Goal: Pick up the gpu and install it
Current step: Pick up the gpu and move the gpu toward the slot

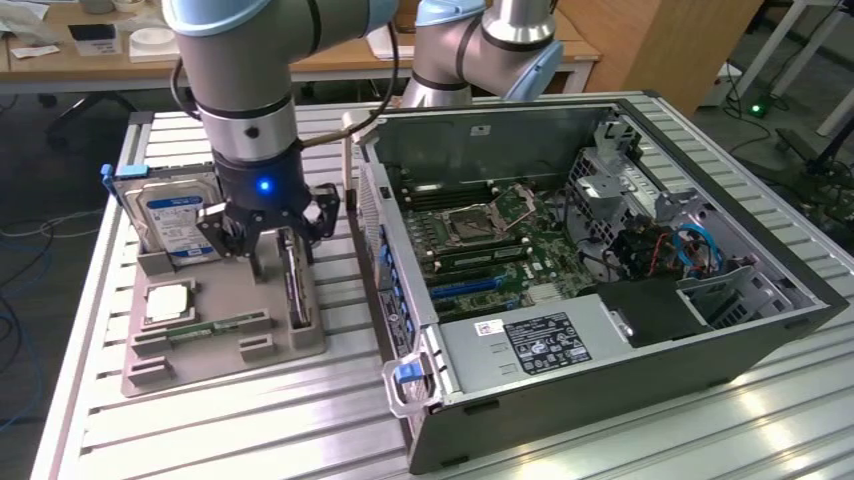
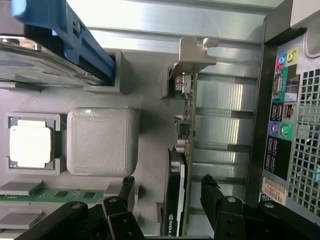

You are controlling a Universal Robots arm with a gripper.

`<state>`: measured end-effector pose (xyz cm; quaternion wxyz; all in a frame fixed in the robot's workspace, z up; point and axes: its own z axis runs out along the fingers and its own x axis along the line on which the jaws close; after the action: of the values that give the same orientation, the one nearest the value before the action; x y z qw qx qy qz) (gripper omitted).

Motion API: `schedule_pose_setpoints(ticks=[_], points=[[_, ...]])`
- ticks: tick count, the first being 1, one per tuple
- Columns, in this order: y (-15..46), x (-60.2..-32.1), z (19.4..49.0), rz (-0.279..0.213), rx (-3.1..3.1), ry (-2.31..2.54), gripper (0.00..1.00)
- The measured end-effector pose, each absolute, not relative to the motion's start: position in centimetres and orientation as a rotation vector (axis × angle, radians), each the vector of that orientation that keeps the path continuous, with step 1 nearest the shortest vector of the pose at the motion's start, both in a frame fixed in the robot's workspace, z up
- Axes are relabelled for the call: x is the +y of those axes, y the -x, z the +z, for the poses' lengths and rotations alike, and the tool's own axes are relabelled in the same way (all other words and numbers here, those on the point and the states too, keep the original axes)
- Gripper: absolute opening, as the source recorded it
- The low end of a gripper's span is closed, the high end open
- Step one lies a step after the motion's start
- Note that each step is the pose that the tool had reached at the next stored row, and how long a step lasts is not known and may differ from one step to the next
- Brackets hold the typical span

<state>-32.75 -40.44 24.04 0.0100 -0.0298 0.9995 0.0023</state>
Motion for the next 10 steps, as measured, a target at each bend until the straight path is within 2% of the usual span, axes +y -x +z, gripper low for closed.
schedule_pose_setpoints(ticks=[10], points=[[32.4,-40.4,22.7,-0.001,3.120,0.085,0.65]])
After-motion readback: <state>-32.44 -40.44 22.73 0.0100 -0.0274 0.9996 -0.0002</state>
